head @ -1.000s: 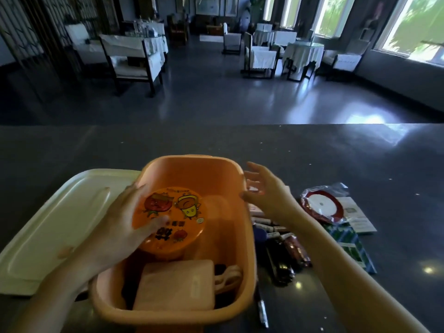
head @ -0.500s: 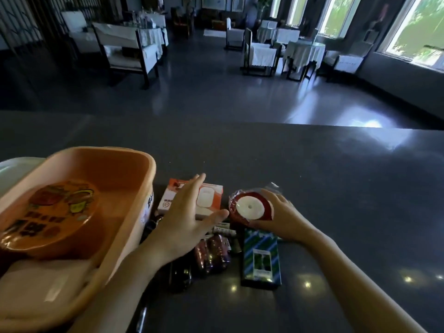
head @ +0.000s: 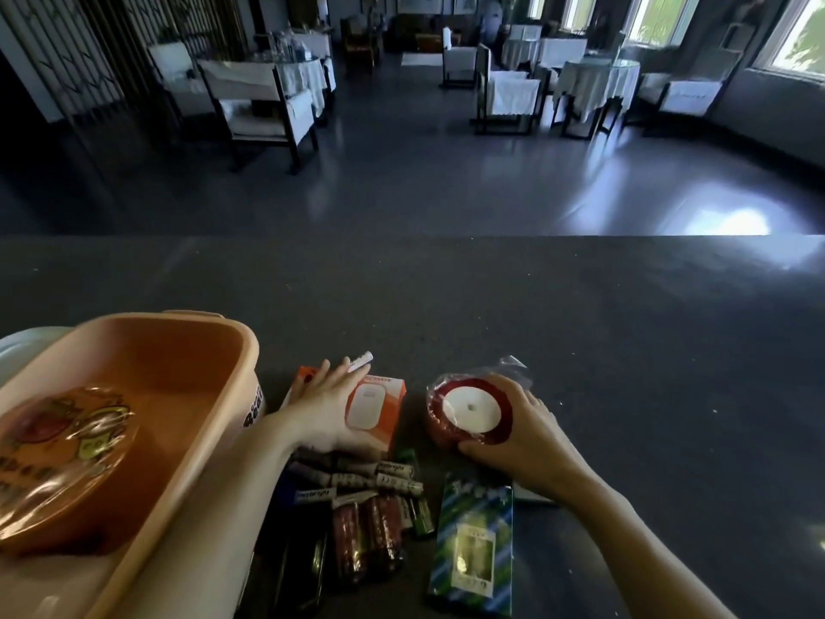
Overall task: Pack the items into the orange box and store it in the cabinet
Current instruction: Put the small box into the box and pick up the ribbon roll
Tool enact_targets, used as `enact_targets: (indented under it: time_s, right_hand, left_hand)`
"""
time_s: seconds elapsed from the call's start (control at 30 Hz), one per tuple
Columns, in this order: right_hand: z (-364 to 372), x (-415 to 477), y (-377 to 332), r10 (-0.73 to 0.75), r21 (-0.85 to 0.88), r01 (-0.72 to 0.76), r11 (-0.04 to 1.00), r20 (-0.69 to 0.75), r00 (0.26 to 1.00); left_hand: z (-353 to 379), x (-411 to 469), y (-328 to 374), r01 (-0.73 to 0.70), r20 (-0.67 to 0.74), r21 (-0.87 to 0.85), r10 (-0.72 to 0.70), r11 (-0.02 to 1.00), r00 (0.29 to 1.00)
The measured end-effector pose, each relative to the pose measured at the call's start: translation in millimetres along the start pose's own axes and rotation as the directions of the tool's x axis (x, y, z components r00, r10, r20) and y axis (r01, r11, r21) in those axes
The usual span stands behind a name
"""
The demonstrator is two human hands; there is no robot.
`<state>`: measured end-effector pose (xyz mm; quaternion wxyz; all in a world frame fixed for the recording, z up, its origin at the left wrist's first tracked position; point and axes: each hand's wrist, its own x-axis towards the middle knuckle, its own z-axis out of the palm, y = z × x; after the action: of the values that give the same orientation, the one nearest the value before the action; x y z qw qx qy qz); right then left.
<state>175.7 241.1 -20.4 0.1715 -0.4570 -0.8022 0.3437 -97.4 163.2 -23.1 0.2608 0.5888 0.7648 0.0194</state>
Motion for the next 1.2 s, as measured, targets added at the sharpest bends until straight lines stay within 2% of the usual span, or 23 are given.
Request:
enact_targets:
  time_s: [0.07, 0.1, 0.2, 0.27, 0.37, 0.47, 0.53, 0.67, 0.73, 0.8, 0.87, 0.97, 1.03, 1.1, 1.2]
  right_hand:
    - [-9, 2, 1, -0.006, 0.065, 0.006, 0.998, -0.006, 1.0]
    - [-12, 3, 1, -0.013, 0.079, 0.014, 0.997, -0.015, 1.0]
    - [-21, 4, -1, -0.04, 0.114, 0.044, 0.992, -0.041, 0.998]
    - [-24, 5, -3, -0.056, 0.13, 0.063, 0.99, -0.055, 0.997]
    - [-31, 9, -9, -0.068, 0.165, 0.083, 0.983, -0.092, 0.993]
    - [-40, 13, -23, -0.108, 0.204, 0.133, 0.97, -0.128, 0.986]
    - [-42, 17, -35, -0.128, 0.212, 0.154, 0.965, -0.129, 0.983]
    - [-25, 23, -65, -0.171, 0.223, 0.184, 0.957, -0.079, 0.982]
    - [-11, 22, -84, -0.214, 0.231, 0.218, 0.948, -0.041, 0.976]
    - [3, 20, -102, -0.272, 0.251, 0.262, 0.932, 0.003, 0.962]
    - [17, 16, -116, -0.309, 0.266, 0.291, 0.919, 0.029, 0.951]
    - [34, 9, -129, -0.334, 0.254, 0.315, 0.915, 0.038, 0.942]
    - [40, 7, -132, -0.339, 0.243, 0.32, 0.916, 0.041, 0.94]
    - [44, 6, -133, -0.345, 0.227, 0.33, 0.916, 0.03, 0.938]
    - [45, 6, -137, -0.342, 0.203, 0.332, 0.921, 0.014, 0.94]
  left_hand:
    - [-4, 6, -2, 0.024, 0.068, 0.075, -0.029, 0.997, 0.997]
    - [-5, 8, -2, 0.026, 0.05, 0.091, -0.03, 0.996, 0.998]
    - [-7, 9, 5, 0.012, -0.125, 0.111, 0.002, 0.994, 0.992]
    - [-13, 4, 16, 0.012, -0.267, 0.101, 0.016, 0.995, 0.963]
    - [-39, -10, 40, -0.027, -0.478, 0.043, 0.044, 0.999, 0.877]
    - [-88, -45, 65, -0.188, -0.654, -0.139, 0.053, 0.972, 0.755]
    - [-122, -79, 70, -0.217, -0.711, -0.251, -0.027, 0.943, 0.703]
    - [-159, -157, 45, -0.055, -0.585, -0.486, -0.278, 0.872, 0.762]
    - [-157, -183, 28, 0.073, -0.481, -0.503, -0.349, 0.861, 0.804]
    - [-146, -192, 13, 0.174, -0.423, -0.496, -0.412, 0.851, 0.807]
    - [-132, -191, 3, 0.213, -0.379, -0.525, -0.451, 0.824, 0.809]
    - [-105, -184, -5, 0.232, -0.307, -0.489, -0.415, 0.841, 0.857]
    - [-84, -181, -8, 0.314, -0.325, -0.377, -0.442, 0.871, 0.836]
    - [-67, -180, -10, 0.361, -0.4, -0.288, -0.454, 0.887, 0.796]
    - [-58, -180, -15, 0.359, -0.472, -0.313, -0.472, 0.879, 0.744]
